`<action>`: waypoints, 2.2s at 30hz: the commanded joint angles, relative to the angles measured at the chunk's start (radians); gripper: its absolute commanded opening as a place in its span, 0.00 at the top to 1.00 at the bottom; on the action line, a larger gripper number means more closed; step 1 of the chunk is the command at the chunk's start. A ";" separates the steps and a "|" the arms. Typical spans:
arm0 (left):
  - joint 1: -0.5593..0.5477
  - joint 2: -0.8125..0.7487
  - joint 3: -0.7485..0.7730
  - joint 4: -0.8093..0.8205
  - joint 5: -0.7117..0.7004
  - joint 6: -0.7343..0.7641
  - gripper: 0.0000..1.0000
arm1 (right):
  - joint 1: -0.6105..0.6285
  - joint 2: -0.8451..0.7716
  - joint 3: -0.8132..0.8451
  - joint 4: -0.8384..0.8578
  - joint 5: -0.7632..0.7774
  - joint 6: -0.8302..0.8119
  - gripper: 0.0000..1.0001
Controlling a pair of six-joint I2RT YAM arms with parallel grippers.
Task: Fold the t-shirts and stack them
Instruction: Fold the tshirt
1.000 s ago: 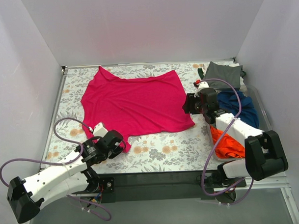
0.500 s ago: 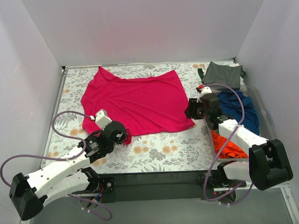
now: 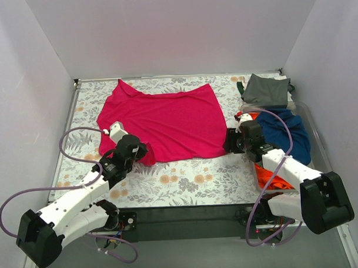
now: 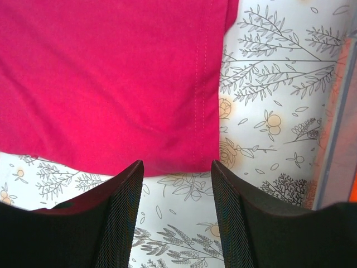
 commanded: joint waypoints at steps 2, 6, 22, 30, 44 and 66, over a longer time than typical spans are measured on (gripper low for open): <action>0.030 0.021 -0.018 0.081 0.062 0.074 1.00 | 0.001 0.011 -0.011 -0.044 0.063 0.003 0.52; 0.056 0.032 -0.027 0.111 0.097 0.097 1.00 | 0.008 0.023 -0.008 -0.052 0.075 0.019 0.52; 0.140 0.038 -0.036 0.157 0.128 0.185 1.00 | 0.036 0.139 0.035 -0.015 0.123 0.028 0.55; 0.163 0.068 -0.051 0.280 0.126 0.238 1.00 | 0.040 0.230 0.116 -0.007 0.093 -0.017 0.99; 0.312 0.216 0.027 0.434 0.206 0.324 1.00 | 0.039 0.305 0.349 -0.116 0.063 -0.072 0.99; 0.456 0.431 0.157 0.490 0.338 0.370 1.00 | 0.039 0.305 0.432 -0.108 0.098 -0.066 0.59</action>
